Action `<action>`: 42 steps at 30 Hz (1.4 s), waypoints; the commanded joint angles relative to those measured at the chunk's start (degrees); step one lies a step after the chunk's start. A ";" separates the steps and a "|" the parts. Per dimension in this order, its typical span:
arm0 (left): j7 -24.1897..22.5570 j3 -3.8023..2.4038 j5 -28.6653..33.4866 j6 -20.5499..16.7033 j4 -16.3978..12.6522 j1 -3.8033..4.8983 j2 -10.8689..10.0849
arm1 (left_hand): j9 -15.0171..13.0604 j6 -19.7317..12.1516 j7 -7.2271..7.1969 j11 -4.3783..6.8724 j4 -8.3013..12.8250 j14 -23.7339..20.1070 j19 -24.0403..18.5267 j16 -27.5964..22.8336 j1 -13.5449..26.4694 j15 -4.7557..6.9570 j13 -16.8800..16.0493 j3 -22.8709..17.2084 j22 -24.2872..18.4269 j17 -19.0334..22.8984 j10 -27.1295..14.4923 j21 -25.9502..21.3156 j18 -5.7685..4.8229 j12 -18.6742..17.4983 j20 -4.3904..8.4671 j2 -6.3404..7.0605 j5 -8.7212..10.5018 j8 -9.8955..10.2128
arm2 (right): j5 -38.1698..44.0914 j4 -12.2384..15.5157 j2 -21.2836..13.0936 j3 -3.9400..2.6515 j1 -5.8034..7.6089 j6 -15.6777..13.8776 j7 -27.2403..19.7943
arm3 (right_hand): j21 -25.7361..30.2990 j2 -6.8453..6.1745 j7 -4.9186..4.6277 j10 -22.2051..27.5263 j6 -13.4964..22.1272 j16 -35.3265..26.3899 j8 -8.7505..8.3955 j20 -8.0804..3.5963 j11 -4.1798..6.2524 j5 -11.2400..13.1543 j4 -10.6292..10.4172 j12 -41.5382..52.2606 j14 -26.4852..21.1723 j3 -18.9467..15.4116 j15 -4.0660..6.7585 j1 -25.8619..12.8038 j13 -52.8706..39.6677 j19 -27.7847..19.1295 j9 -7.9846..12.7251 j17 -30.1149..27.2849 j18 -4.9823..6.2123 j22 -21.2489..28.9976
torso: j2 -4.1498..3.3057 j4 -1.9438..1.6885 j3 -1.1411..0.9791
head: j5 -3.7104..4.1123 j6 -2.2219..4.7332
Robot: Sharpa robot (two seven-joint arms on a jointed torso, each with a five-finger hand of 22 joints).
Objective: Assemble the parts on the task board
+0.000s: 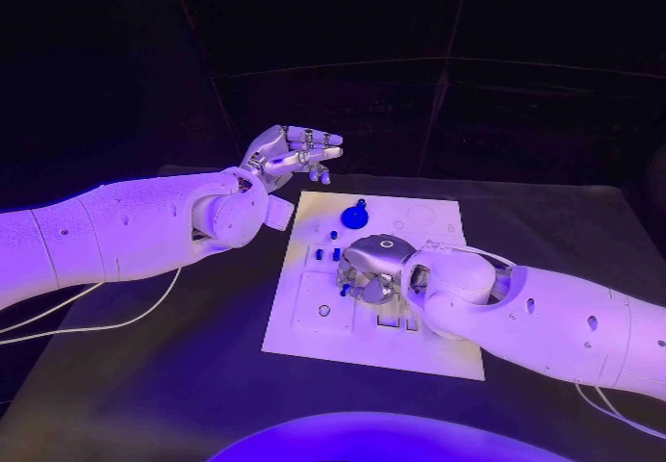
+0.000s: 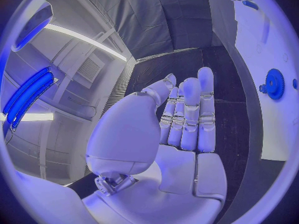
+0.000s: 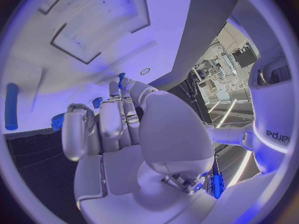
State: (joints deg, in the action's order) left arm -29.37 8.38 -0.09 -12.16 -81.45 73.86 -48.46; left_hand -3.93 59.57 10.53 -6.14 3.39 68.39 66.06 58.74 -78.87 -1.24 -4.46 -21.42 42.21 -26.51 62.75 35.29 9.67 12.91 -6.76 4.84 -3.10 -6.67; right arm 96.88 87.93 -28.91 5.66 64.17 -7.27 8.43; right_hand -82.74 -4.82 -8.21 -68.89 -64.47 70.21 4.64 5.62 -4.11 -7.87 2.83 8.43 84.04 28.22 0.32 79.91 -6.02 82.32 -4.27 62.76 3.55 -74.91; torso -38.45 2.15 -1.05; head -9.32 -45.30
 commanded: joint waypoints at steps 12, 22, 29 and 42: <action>-0.20 -0.05 0.25 0.67 -0.11 0.12 -0.01 | 0.01 -0.29 0.00 -0.19 -0.13 -0.28 -0.15 -0.09 0.12 -0.09 0.05 0.30 -0.10 0.08 -0.41 -0.35 0.75 0.30 -0.17 -0.53 -0.08 -0.31 | 1.52 0.35 0.20 1.66 0.03 1.05 0.78 | -0.15 -0.37 -0.45 0.13 0.23 -0.20 -0.52 0.15 -0.31 -0.06 0.32 -0.48 1.65 -0.27 0.04 -0.96 0.12 0.07 0.02 -0.47 -0.71 -4.23 | 0.02 0.01 -0.03 | -0.10 -0.06; -0.10 -0.05 0.25 0.75 -0.10 0.12 -0.03 | 0.00 -0.37 -0.01 -0.19 -0.13 -0.29 -0.13 -0.05 0.12 -0.10 0.05 0.38 -0.14 0.10 -0.52 -0.39 0.76 0.41 -0.19 -0.54 -0.09 -0.35 | 1.56 0.00 -0.09 1.74 0.04 -3.06 0.47 | 6.71 -3.11 -2.48 10.07 12.28 -6.98 -1.14 2.06 -2.90 3.52 -0.09 -3.70 -0.96 -1.91 -2.04 -3.61 2.10 -6.86 0.62 -9.53 1.63 5.10 | 0.06 0.01 -0.01 | 0.03 0.17; 0.06 -0.05 0.25 0.89 -0.04 0.12 -0.10 | 0.00 -0.37 -0.01 -0.19 -0.13 -0.29 -0.13 -0.05 0.12 -0.10 0.05 0.38 -0.14 0.10 -0.52 -0.39 0.76 0.41 -0.19 -0.54 -0.09 -0.35 | 1.56 1.56 -2.20 1.75 0.04 -8.37 0.24 | 7.38 -3.13 -2.07 10.90 11.72 -7.68 -0.52 2.00 -2.69 4.01 -0.25 -2.10 -0.94 -3.23 -1.84 -3.78 1.90 -7.04 0.26 -10.70 1.74 5.78 | 0.02 0.07 -0.04 | 0.19 0.46; 0.14 -0.04 0.26 1.27 0.20 0.11 -0.18 | 0.01 -0.47 0.01 -0.22 -0.15 -0.29 -0.10 0.00 0.17 -0.12 0.06 0.49 -0.17 0.11 -0.65 -0.43 0.76 0.50 -0.21 -0.53 -0.09 -0.39 | -3.18 9.32 -13.48 -1.22 2.29 -8.84 1.61 | 6.98 -3.24 -1.19 9.73 9.56 -7.89 -0.18 1.40 -1.86 4.09 -0.69 1.13 -0.60 -4.73 -1.21 -3.88 1.68 -5.98 0.17 -11.51 1.50 5.07 | 0.24 0.34 0.04 | 1.29 1.37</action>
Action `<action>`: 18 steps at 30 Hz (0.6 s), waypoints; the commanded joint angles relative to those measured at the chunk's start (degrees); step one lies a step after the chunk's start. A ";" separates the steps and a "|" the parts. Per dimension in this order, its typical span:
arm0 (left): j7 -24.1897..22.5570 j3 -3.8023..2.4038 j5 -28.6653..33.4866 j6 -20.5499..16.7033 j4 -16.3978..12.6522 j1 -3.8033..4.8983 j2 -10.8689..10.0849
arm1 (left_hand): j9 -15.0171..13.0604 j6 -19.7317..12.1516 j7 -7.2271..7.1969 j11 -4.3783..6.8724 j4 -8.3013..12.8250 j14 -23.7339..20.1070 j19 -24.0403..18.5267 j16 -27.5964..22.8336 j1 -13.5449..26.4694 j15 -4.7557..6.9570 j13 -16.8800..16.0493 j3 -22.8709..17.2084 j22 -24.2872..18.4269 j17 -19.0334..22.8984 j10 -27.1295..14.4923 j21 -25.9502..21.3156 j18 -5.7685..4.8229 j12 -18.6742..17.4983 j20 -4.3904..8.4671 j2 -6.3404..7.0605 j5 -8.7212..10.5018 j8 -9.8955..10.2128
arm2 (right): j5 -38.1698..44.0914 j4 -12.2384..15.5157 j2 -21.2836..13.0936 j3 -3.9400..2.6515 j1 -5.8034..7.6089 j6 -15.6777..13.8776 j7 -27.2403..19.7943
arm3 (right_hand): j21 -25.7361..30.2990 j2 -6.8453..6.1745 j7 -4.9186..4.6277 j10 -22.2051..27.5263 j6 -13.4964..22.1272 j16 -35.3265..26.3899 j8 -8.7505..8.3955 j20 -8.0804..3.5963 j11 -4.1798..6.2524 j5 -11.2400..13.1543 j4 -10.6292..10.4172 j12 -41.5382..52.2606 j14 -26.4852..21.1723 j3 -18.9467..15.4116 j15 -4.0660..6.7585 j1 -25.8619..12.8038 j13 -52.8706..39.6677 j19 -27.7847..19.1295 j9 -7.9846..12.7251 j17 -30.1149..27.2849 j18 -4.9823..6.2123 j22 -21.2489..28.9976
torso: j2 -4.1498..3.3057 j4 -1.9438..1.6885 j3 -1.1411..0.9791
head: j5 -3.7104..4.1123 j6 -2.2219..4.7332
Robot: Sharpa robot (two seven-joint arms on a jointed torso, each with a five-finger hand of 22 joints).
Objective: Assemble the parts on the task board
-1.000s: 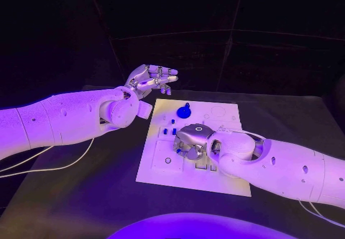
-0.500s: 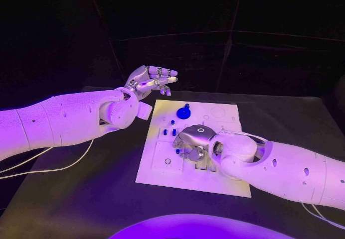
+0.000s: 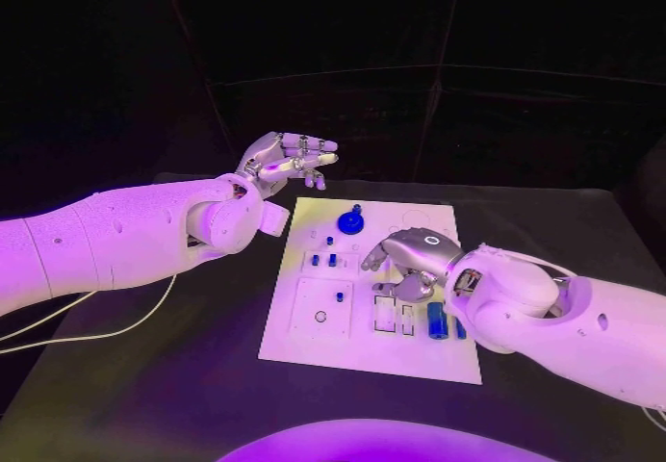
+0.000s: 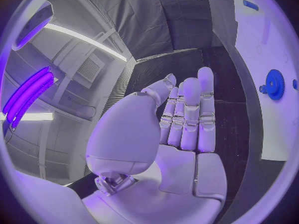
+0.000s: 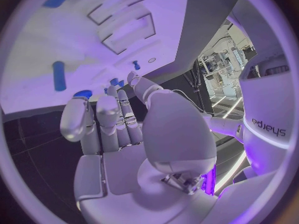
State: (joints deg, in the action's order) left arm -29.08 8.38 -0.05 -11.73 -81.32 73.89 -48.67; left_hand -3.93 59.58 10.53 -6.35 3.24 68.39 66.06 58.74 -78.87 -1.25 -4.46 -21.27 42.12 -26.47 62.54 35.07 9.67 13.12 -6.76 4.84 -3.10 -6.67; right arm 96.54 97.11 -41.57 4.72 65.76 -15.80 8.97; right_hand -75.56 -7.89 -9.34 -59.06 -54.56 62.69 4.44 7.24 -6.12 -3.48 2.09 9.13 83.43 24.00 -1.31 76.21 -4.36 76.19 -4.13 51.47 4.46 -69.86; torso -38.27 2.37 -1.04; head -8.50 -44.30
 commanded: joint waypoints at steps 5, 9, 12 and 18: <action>-0.26 -0.04 0.22 1.10 0.27 0.08 0.42 | 0.00 -0.49 0.00 0.00 0.04 -0.28 -0.08 0.02 0.12 -0.11 0.06 0.35 -0.10 0.07 -0.46 -0.22 0.76 0.34 -0.21 -0.53 -0.09 -0.41 | -3.69 -1.15 -1.93 -0.90 2.24 3.62 2.19 | 0.94 -1.00 0.62 2.51 1.22 -1.05 -0.79 -0.31 0.13 -1.42 -0.45 0.49 -0.15 -2.84 0.40 -0.59 0.48 -0.70 0.34 -1.36 0.88 1.40 | 0.24 0.18 -0.01 | 0.56 0.56; -0.30 -0.04 0.22 1.24 0.37 0.07 0.69 | 0.00 -0.49 0.00 0.00 0.04 -0.28 -0.08 0.02 0.12 -0.11 0.06 0.35 -0.10 0.07 -0.46 -0.22 0.76 0.34 -0.21 -0.53 -0.09 -0.41 | -3.91 -2.64 -2.01 -1.08 2.75 7.79 3.57 | 3.06 -0.77 1.39 6.02 4.05 -2.71 -0.75 0.04 -0.41 -1.08 -1.47 1.08 -0.91 -6.74 0.03 0.45 0.49 -2.24 0.33 -3.81 1.42 3.96 | 0.19 0.10 0.05 | 0.73 0.74; -0.31 -0.04 0.22 1.29 0.40 0.07 0.78 | 0.00 -0.49 0.00 0.01 0.04 -0.28 -0.08 0.02 0.11 -0.11 0.06 0.35 -0.10 0.07 -0.47 -0.22 0.77 0.35 -0.21 -0.53 -0.09 -0.42 | -3.62 -3.18 -1.94 -1.12 2.87 9.31 3.93 | 3.47 -0.59 1.50 6.55 4.29 -3.01 -0.75 0.09 -0.47 -1.08 -1.68 1.47 -1.03 -7.55 -0.02 0.97 0.48 -2.47 0.30 -4.30 1.51 4.43 | 0.12 0.13 0.05 | 0.72 0.82; -0.30 -0.03 0.22 1.38 0.40 0.06 0.84 | -0.01 -0.49 -0.02 0.02 0.09 -0.29 -0.06 0.04 0.04 -0.10 0.05 0.36 -0.11 0.08 -0.49 -0.24 0.77 0.42 -0.21 -0.55 -0.10 -0.46 | -2.91 -4.04 -1.63 -1.14 2.98 12.77 4.59 | 3.66 0.06 1.63 6.67 3.60 -2.88 -0.48 0.06 -0.34 -1.10 -1.93 2.90 -0.89 -8.75 0.06 2.19 0.36 -2.31 0.13 -4.47 1.53 4.57 | 0.07 0.12 0.09 | 0.69 0.85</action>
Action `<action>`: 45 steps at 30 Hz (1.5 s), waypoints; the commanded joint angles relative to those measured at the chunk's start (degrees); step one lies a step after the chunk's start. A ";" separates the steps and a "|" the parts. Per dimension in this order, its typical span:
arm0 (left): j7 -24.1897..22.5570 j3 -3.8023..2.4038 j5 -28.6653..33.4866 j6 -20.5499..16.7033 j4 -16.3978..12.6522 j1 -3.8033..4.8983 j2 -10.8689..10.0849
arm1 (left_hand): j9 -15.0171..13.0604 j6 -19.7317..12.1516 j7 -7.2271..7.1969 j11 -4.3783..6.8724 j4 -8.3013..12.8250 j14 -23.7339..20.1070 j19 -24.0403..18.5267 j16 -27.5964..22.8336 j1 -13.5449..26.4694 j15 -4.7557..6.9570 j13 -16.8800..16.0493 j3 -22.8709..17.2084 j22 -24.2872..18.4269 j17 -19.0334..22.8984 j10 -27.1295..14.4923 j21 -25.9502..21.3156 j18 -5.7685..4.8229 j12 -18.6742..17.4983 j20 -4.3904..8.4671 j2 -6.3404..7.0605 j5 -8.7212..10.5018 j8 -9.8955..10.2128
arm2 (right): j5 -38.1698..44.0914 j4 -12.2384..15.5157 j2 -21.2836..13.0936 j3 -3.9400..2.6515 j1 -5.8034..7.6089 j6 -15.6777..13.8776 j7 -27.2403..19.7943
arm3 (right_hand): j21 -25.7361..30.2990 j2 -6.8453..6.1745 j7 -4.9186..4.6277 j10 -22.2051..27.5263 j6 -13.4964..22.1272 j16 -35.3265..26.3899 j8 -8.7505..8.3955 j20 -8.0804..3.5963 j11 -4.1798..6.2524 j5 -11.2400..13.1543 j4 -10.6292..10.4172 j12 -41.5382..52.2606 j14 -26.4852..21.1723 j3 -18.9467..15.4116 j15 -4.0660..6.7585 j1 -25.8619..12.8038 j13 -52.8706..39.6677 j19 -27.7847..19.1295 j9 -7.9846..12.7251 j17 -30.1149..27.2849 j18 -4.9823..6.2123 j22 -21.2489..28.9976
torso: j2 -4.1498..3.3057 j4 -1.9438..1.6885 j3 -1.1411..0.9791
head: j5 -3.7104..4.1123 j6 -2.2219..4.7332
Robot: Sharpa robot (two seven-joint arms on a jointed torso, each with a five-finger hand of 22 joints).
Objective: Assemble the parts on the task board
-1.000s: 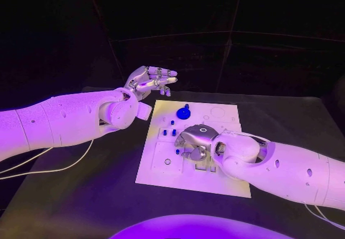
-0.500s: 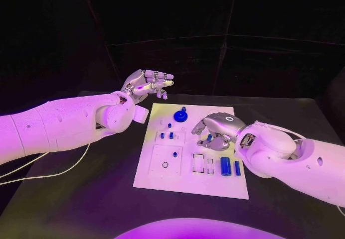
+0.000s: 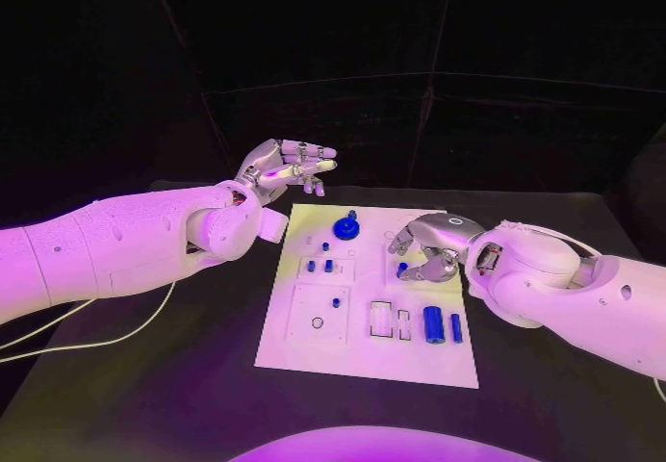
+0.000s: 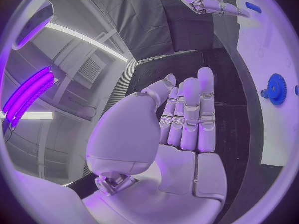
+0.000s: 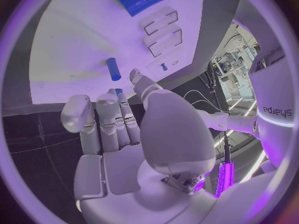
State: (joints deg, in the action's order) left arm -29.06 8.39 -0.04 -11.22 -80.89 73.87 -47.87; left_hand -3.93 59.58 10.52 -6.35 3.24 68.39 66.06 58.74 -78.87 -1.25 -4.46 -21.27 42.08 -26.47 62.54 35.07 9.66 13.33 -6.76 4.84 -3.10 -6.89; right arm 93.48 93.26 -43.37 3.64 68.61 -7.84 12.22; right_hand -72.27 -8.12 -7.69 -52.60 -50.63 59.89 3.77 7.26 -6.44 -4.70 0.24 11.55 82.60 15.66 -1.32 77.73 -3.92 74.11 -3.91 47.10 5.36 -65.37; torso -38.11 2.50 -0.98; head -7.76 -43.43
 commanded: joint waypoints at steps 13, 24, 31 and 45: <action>-0.56 -0.05 0.21 1.38 -0.01 0.08 -0.08 | -0.02 -0.50 -0.02 0.02 0.12 -0.30 -0.05 0.06 0.01 -0.10 0.05 0.40 -0.08 0.10 -0.51 -0.25 0.78 0.26 -0.21 -0.52 -0.09 -0.26 | 0.50 -2.59 1.96 -0.02 0.13 8.70 1.93 | -0.67 3.20 -0.91 -2.91 -3.62 0.22 0.90 -0.52 0.71 0.11 0.06 3.59 0.50 0.44 0.72 2.55 0.00 1.39 -0.33 -0.29 0.24 -1.35 | -0.03 0.05 -0.02 | -0.08 -0.05; -0.55 -0.05 0.21 1.37 -0.08 0.09 -0.19 | -0.02 -0.51 -0.01 0.02 0.14 -0.30 -0.04 0.08 0.00 -0.10 0.04 0.44 -0.09 0.11 -0.54 -0.26 0.78 0.31 -0.22 -0.52 -0.09 -0.29 | 0.26 -3.78 2.98 0.00 0.10 6.51 1.28 | -4.25 6.13 -0.84 -10.10 -9.25 3.79 2.16 -1.22 1.73 1.49 -0.26 3.39 1.77 5.43 1.52 2.95 0.16 4.42 -0.64 3.67 -0.80 -5.96 | -0.06 0.08 -0.03 | -0.11 -0.29; -0.51 -0.05 0.21 1.35 -0.10 0.09 -0.26 | -0.02 -0.51 -0.01 0.02 0.14 -0.30 -0.04 0.08 0.00 -0.10 0.04 0.44 -0.09 0.11 -0.54 -0.26 0.78 0.31 -0.22 -0.52 -0.09 -0.29 | 0.55 -4.11 3.07 0.01 0.08 2.57 1.84 | -6.22 6.65 -0.41 -13.23 -11.83 5.11 2.73 -1.69 2.31 1.51 -0.12 2.22 2.04 7.77 1.99 2.72 0.03 5.90 -0.82 4.95 -1.37 -8.50 | -0.04 0.04 -0.01 | 0.01 -0.46; -0.47 -0.05 0.21 1.31 0.03 0.09 -0.44 | -0.03 -0.52 -0.01 0.01 0.11 -0.31 -0.01 0.11 0.01 -0.10 0.04 0.47 -0.11 0.12 -0.59 -0.29 0.78 0.41 -0.22 -0.61 -0.10 -0.35 | 0.97 1.37 -0.52 -0.08 0.09 -4.67 1.29 | -7.44 5.92 -0.42 -15.70 -13.22 5.96 2.54 -1.94 2.50 -0.38 1.66 -0.58 1.94 11.06 2.15 2.80 -0.05 6.52 -0.73 5.35 -1.67 -10.02 | 0.07 0.04 0.03 | -0.05 -0.43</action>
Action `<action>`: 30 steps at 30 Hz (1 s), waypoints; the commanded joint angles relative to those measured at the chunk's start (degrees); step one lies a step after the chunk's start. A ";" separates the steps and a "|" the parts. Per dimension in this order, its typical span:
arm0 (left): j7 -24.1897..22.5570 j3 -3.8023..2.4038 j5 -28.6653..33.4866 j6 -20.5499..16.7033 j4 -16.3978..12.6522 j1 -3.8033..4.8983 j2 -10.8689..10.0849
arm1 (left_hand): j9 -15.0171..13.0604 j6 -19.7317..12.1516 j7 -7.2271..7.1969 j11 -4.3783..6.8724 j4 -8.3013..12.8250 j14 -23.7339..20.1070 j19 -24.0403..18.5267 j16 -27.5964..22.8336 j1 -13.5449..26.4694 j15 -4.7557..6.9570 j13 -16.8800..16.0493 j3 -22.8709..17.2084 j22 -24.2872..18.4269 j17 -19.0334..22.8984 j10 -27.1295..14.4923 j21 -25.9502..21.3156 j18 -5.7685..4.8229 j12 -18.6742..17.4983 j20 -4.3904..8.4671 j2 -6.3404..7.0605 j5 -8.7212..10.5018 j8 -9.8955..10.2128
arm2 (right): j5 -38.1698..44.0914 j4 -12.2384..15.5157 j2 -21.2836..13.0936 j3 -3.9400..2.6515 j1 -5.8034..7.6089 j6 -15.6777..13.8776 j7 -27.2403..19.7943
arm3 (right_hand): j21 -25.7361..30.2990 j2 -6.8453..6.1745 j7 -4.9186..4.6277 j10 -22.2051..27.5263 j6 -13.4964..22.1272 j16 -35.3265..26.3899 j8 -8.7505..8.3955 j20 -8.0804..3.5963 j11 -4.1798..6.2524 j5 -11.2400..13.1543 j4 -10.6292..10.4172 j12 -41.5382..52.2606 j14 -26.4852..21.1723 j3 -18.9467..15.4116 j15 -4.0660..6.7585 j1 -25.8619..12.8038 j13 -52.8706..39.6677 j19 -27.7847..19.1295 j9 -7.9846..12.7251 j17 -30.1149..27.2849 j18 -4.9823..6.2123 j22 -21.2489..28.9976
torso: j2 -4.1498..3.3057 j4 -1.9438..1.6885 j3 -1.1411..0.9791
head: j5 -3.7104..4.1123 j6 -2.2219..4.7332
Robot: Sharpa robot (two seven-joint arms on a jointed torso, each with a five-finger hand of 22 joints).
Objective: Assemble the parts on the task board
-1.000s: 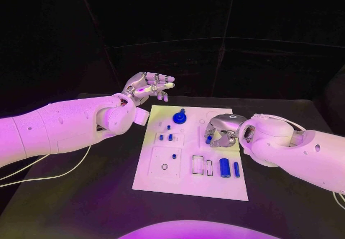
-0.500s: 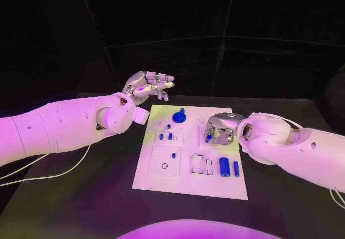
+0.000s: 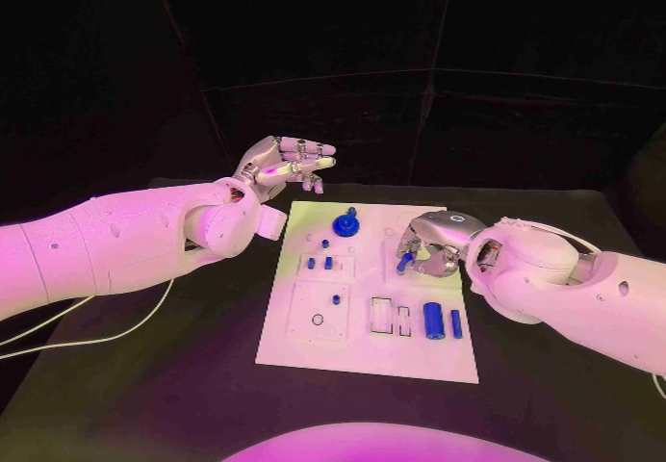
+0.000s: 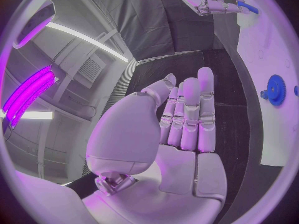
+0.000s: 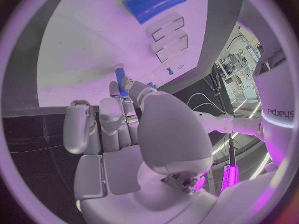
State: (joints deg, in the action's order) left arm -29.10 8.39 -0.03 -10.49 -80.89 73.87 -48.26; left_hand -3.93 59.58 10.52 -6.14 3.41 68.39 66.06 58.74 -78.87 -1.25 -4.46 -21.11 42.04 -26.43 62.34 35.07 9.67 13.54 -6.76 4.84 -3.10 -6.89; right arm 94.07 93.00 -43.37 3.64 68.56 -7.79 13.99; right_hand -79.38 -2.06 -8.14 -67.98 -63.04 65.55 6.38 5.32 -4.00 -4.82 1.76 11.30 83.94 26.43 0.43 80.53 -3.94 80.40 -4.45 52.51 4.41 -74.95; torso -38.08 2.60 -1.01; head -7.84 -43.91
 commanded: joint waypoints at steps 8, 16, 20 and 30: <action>-0.47 -0.05 0.20 0.57 0.20 0.08 -0.03 | -0.03 -0.52 -0.01 -0.20 -0.05 -0.31 -0.01 0.11 0.01 -0.10 0.04 0.31 -0.08 0.08 -0.38 -0.29 0.78 0.20 -0.22 -0.61 -0.10 -0.35 | -0.06 6.58 -0.63 -0.26 0.17 -6.86 -1.59 | -0.46 -0.51 -0.05 -0.36 -0.81 0.53 -0.18 0.02 -0.01 -0.28 0.34 -0.69 0.63 0.47 0.36 -0.15 -0.02 0.30 -0.15 0.21 -0.76 -0.62 | -0.06 -0.07 0.01 | -0.26 0.07; -0.54 -0.05 0.20 0.60 0.30 0.09 0.26 | -0.03 -0.52 -0.01 -0.20 -0.05 -0.31 -0.01 0.11 0.01 -0.10 0.04 0.31 -0.08 0.08 -0.38 -0.29 0.78 0.20 -0.22 -0.61 -0.10 -0.35 | -0.29 7.24 5.48 -0.12 -0.05 -5.71 -3.46 | -0.52 -0.73 -0.08 -0.45 -0.85 0.56 -0.23 0.04 -0.03 -0.25 0.44 -0.86 0.63 0.52 0.33 -0.26 -0.03 0.33 -0.14 0.21 -0.77 -0.69 | -0.13 -0.21 0.06 | -0.68 -0.27; -0.57 -0.05 0.20 0.57 0.32 0.09 0.37 | -0.03 -0.52 -0.01 -0.20 -0.05 -0.31 -0.01 0.11 0.01 -0.10 0.04 0.31 -0.08 0.08 -0.38 -0.29 0.78 0.20 -0.22 -0.61 -0.10 -0.35 | -0.31 6.52 8.11 0.17 -0.76 -4.91 -4.22 | -0.51 -0.79 -0.08 -0.49 -0.86 0.56 -0.26 0.05 -0.02 -0.31 0.54 -0.96 0.62 0.60 0.33 -0.24 -0.03 0.31 -0.12 0.18 -0.76 -0.67 | -0.13 -0.15 0.06 | -0.82 -0.38; -0.58 -0.05 0.20 0.57 0.30 0.10 0.50 | -0.03 -0.52 -0.01 -0.20 -0.05 -0.31 -0.01 0.11 0.01 -0.10 0.04 0.31 -0.08 0.08 -0.38 -0.29 0.78 0.20 -0.22 -0.61 -0.10 -0.35 | -0.16 3.66 12.09 1.99 -2.19 -1.44 -5.23 | -0.52 -1.05 -0.17 -0.52 -0.81 0.58 -0.37 0.08 -0.10 -0.28 0.64 -1.22 0.60 0.61 0.29 -0.45 -0.04 0.28 -0.08 0.14 -0.76 -0.69 | -0.05 -0.04 0.07 | -1.45 -0.66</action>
State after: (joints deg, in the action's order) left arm -29.13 8.39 -0.01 -10.47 -80.56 73.87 -47.84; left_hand -3.93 59.58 10.52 -6.14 3.41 68.39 66.06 58.74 -78.87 -1.25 -4.46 -21.11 42.05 -26.44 62.34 35.07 9.67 13.54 -6.76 4.84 -3.10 -6.89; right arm 93.83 96.90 -31.46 5.67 66.29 -11.35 10.02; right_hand -79.61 -2.64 -7.82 -68.18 -63.38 65.83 5.76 5.32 -4.21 -4.81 2.17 10.41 83.93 26.80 0.42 79.98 -3.92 80.39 -4.50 52.66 4.42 -74.93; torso -38.18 2.46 -0.93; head -9.18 -44.53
